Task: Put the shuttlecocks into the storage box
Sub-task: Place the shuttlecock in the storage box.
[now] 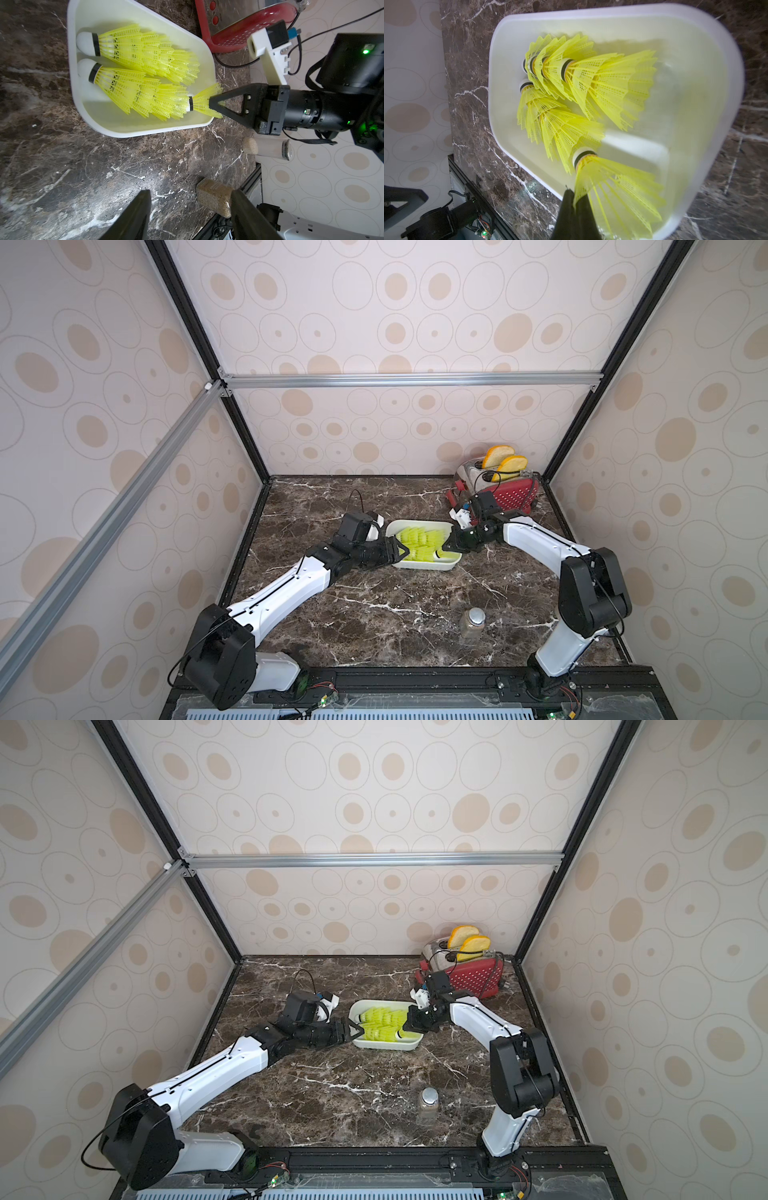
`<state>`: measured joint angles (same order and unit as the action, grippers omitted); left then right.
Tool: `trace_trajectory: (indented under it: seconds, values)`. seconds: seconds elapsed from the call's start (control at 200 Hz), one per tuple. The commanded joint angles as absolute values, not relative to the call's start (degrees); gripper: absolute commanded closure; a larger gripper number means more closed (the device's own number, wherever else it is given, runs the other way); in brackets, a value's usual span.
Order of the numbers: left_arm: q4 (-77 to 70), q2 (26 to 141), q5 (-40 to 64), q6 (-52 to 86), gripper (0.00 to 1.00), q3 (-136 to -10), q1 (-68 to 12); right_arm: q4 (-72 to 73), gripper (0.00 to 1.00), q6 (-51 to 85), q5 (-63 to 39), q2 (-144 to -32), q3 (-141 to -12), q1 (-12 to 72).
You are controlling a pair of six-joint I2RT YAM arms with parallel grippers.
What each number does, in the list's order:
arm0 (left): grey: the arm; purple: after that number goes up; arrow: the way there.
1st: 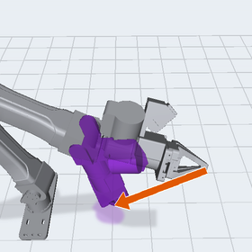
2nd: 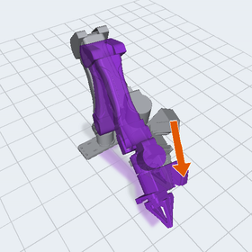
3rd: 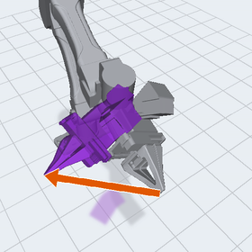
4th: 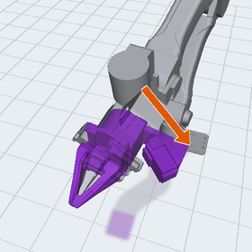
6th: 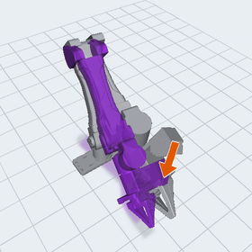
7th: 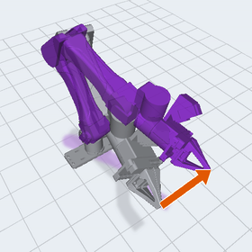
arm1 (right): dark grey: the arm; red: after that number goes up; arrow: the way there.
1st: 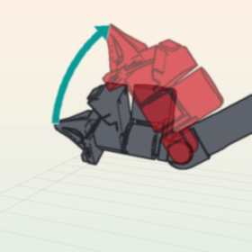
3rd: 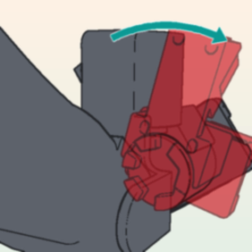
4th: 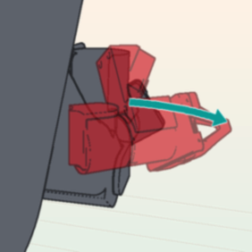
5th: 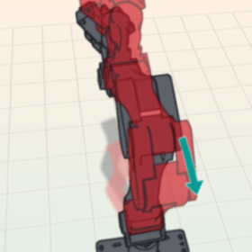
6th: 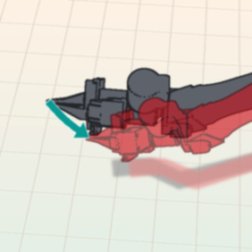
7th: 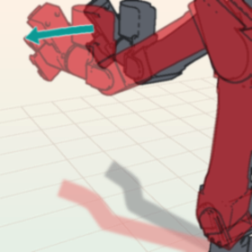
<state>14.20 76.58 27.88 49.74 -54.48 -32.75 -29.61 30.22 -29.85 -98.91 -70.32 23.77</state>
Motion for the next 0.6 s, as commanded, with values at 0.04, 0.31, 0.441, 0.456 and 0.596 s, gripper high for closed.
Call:
trace_trajectory:
  seconds: [0.04, 0.31, 0.441, 0.456, 0.596]
  values:
    - [13.7, 75.9, 27.1, 50.0, 0.36, -56.1, -33.2, -23.1, 1.0, 34.5, -33.6, -99.0, -67.6, 24.0]
    - [13.8, 76.0, 26.2, 49.4, 0.36, -56.1, -33.2, -13.8, 1.0, 40.9, -37.8, -99.9, -63.5, 23.7]
    - [13.6, 76.4, 26.1, 49.6, 0.36, -56.7, -33.2, -10.0, 1.0, 43.5, -39.0, -100.2, -61.7, 23.5]
    - [13.6, 76.4, 26.0, 49.6, 0.36, -56.7, -33.2, -9.4, 1.0, 43.8, -39.2, -100.3, -61.6, 23.4]
    - [13.7, 76.4, 25.8, 49.7, 0.36, -57.1, -33.2, -5.2, 1.0, 46.9, -40.2, -101.4, -60.0, 23.3]
